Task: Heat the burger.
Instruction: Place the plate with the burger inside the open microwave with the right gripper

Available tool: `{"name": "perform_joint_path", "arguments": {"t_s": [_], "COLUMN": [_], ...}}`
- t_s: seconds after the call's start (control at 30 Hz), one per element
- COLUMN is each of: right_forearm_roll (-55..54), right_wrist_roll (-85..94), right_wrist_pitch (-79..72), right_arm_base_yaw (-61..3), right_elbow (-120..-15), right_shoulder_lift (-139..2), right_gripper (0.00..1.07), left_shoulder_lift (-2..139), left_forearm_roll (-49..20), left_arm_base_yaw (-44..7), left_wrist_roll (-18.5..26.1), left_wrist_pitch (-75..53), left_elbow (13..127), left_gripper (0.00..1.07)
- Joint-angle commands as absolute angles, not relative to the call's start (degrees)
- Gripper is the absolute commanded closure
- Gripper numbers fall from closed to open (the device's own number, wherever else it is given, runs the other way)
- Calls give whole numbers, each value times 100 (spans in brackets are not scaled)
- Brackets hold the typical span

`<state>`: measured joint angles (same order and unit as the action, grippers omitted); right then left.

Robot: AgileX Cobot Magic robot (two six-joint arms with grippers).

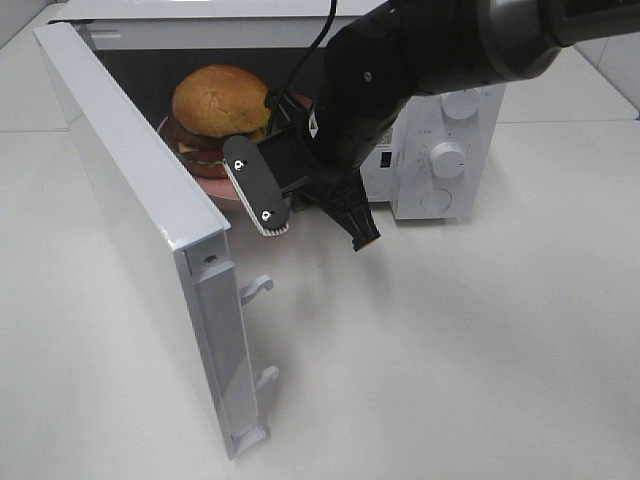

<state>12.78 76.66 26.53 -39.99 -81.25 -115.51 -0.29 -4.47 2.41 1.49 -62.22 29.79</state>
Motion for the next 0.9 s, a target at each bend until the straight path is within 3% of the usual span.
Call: {"name": "perform_joint_path", "arguments": {"t_s": [0.03,0.9], "right_forearm_roll": [1255,1134], "right_wrist_roll": [7597,7368], "right_wrist_pitch": [2555,3289], "right_arm_base_yaw": [-4005,-3988], "right_elbow": [-8508,-10651], "right_shoulder_lift": [-11625,-12874], "right_gripper": [107,107], "left_shoulder_lift": [-52,-52], "left_forearm_roll": [-447,-447], "left_arm_base_yaw": [229,229], "left_wrist_roll": [143,143], "left_wrist_pitch": [-6136,-6136], "left_elbow": [2951,2951], "left_gripper": [4,4]}}
